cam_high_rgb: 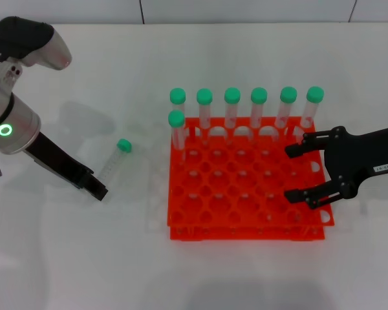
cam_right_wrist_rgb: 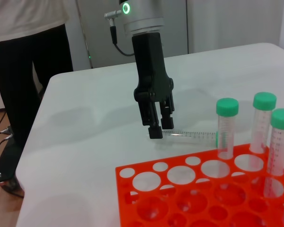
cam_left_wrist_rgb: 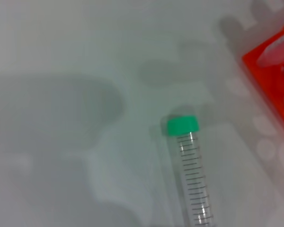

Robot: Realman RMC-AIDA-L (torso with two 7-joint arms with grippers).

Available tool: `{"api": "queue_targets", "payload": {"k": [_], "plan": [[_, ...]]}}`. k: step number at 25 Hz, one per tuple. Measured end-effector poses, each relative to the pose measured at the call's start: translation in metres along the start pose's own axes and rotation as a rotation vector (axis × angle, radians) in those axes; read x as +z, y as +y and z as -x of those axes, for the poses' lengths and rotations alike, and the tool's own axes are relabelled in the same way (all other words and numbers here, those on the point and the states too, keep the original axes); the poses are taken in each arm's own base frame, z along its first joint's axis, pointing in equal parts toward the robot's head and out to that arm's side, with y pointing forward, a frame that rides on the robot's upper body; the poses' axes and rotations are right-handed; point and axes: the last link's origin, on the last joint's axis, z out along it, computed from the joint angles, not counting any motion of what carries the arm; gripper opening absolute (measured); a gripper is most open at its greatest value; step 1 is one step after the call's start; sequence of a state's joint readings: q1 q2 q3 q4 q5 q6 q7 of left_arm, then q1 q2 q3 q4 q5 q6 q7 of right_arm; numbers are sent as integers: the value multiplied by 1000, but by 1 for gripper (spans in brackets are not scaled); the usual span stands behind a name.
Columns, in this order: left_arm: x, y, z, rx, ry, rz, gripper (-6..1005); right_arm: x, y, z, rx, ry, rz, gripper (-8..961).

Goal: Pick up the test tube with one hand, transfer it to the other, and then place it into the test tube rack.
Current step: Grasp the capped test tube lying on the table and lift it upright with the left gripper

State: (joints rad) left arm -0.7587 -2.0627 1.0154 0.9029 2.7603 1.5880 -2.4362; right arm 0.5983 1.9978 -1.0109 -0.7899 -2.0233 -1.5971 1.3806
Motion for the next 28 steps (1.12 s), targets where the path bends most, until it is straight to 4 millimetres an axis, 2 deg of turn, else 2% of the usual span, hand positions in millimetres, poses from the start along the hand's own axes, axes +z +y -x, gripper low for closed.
{"api": "queue_targets", "payload": {"k": [28], "plan": [[6,6,-7,16,-38,-32,407,3,0,1,-3,-3,-2,869]]}}
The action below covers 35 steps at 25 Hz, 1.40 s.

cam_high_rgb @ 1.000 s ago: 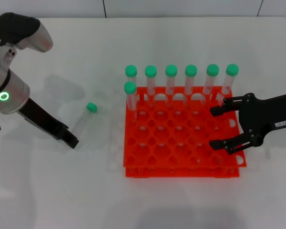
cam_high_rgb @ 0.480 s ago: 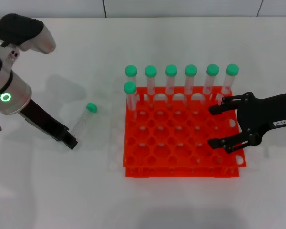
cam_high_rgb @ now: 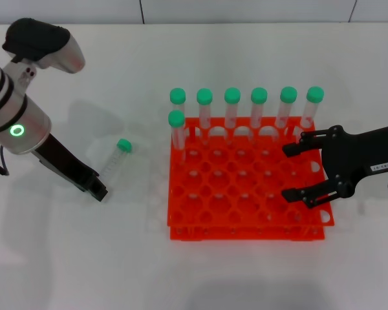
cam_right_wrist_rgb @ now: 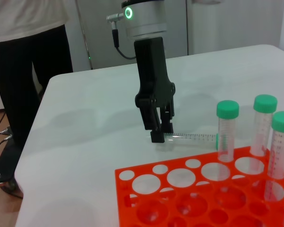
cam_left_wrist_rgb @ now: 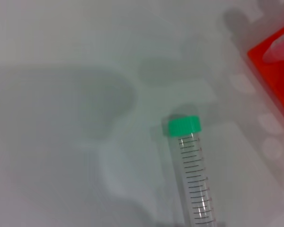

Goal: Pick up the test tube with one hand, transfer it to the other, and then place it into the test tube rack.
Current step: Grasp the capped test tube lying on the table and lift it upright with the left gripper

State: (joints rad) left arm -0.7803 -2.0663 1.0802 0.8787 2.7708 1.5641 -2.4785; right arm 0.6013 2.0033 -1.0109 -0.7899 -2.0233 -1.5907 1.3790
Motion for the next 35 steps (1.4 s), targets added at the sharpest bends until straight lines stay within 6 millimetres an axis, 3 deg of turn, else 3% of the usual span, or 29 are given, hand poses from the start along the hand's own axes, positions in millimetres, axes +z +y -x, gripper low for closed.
{"api": "queue_targets", "payload": {"k": [11,16,24,35], "plan": [[2,3,-5,10,3,-13,355,-1,-1,3,-17,1,1,870],[2,1,-5,0,14,-15,186,-1,-1,5,-22,1,3,870],[0,0,-6,5,37,-18,186,-2,-1,5,-26,1,1,869],[-48,-10,-14,88,445,-83,186,-3,-1,4,-17,-10,-5,870]]}}
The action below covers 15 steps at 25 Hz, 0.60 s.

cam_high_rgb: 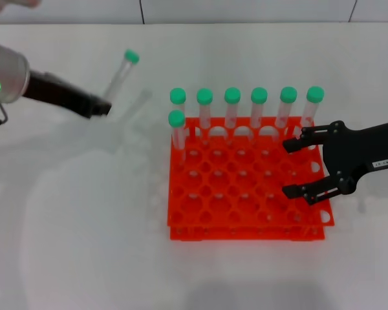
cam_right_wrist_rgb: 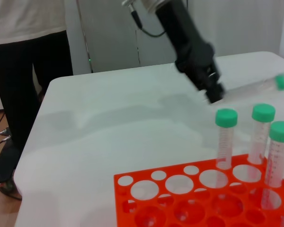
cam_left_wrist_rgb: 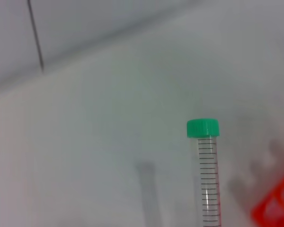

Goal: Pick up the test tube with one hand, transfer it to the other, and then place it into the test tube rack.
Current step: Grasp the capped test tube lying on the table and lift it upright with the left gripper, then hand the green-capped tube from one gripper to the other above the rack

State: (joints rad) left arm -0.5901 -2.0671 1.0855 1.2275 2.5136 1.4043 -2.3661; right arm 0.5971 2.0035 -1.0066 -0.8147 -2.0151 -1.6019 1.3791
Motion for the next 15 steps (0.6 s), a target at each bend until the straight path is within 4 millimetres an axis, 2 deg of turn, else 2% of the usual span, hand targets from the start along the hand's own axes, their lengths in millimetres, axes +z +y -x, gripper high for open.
{"api": "queue_targets", "payload": {"k": [5,10,15], "plan": [[-1,3,-1,126,215,25,185,1,2,-1,5,-3,3,869],[0,18,-6,251,431,138,185,2,3,-1,9,-13,3,869],[-2,32,-10,338,565,266,185,1,4,-2,6,-29,0,869]]}}
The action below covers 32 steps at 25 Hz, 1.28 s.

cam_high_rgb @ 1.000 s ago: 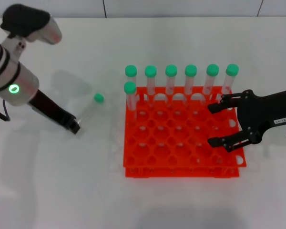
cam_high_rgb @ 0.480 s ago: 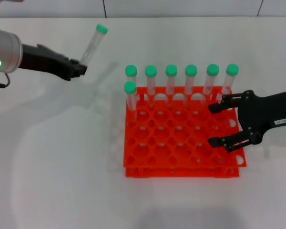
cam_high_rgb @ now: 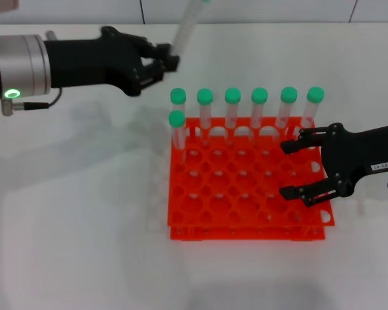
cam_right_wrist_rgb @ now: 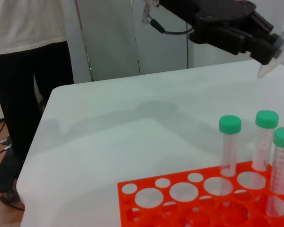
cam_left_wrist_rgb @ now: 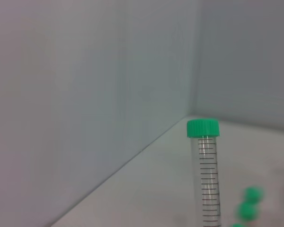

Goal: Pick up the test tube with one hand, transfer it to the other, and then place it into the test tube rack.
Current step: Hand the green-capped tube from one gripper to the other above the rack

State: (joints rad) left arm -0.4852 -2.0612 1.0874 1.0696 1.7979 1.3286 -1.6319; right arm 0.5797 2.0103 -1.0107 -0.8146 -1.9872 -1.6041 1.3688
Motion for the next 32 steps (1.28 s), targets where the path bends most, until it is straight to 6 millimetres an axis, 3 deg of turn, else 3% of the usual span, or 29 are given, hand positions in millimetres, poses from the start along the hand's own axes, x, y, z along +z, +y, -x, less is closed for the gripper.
{"api": "queue_targets", "payload": {"k": [10,25,32], "plan": [[13,10,-7,40,-22,325,185,0,0,4,-20,-24,-2,870],[25,11,-9,74,-79,377,185,-6,1,7,14,-83,-11,869],[31,10,-8,72,-118,364,184,-21,-4,9,62,-148,-65,869]]}}
